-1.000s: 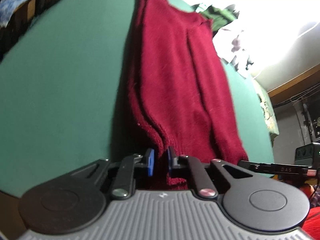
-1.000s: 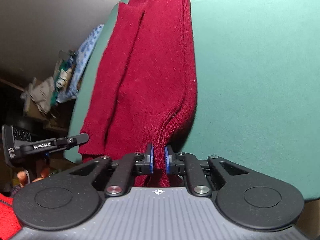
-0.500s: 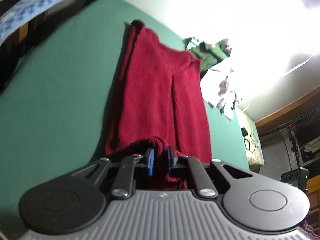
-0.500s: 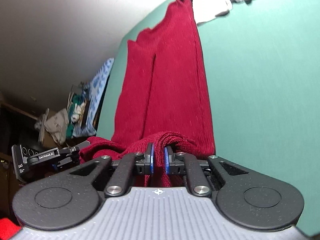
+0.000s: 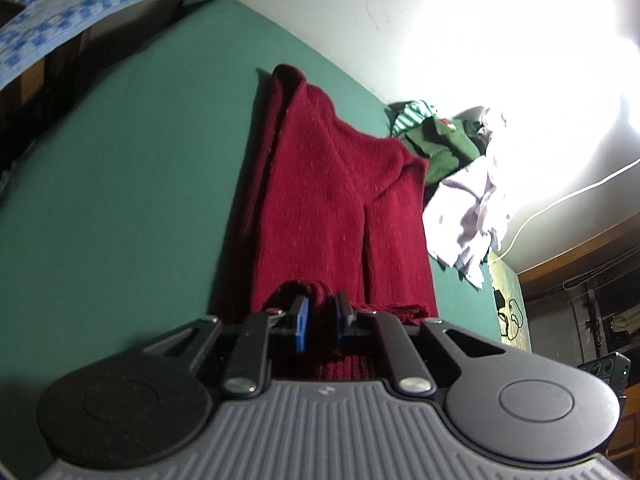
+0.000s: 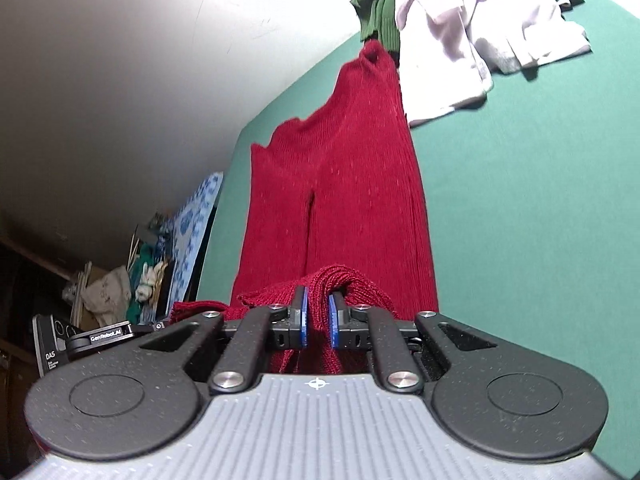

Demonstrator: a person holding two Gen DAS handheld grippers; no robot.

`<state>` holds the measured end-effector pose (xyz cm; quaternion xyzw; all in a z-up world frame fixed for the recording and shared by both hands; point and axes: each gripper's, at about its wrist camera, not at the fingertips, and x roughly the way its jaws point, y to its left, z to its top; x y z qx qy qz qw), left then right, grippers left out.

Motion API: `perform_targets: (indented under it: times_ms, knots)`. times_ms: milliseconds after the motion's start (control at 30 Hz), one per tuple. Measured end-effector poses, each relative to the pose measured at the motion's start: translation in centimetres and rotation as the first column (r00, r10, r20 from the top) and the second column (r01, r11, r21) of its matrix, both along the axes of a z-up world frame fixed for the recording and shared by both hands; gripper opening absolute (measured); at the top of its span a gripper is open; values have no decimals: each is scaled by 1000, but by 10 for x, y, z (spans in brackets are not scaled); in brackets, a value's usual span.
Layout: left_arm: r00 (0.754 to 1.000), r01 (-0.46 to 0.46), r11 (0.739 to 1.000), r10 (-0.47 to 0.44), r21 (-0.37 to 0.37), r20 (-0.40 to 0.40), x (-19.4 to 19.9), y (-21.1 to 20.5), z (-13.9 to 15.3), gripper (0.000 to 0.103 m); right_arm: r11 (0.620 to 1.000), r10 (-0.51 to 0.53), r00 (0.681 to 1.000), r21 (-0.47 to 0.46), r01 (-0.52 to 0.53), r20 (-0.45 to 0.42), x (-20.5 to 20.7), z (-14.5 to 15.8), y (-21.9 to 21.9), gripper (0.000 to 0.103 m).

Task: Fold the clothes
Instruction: 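Fold the hem up toward the collar with both grippers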

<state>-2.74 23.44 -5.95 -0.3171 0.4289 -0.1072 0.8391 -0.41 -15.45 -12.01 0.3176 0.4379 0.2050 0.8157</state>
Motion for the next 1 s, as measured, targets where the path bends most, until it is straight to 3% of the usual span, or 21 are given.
perform_targets:
  times_ms: [267,533,600,767,800,867,900,1000]
  knots:
    - [999,-2,1000,2,6,-48,45,-4,-19,7,999,-38,999,-11,37,-25,30,-18,2,11]
    - [994,-22,998,16,-51,-104,71,8,-38,10,998,-57,997,3,57,-55,59,-41,7,11]
    - [995,-19,997,11,-74,-101,77,12,-39,15,998,-56,997,2,57,-47,61,-42,6,12]
    - [998,-52,998,50,-46,-49,84,26,-28,25,998,-64,998,2,64,16,61,-37,2,18]
    - [998,-55,998,53,-43,-37,84,29,-25,27,998,-66,997,2,66,32,61,-35,1,21]
    - [999,-47,999,47,-23,-7,81,32,-16,34,998,-64,996,3,64,64,60,-32,1,40]
    - [999,-31,1000,31,-4,8,79,31,-13,37,998,-61,995,5,61,76,59,-31,1,44]
    - [998,25,998,-28,58,47,73,23,-5,49,997,-69,989,-20,72,130,56,-24,0,44]
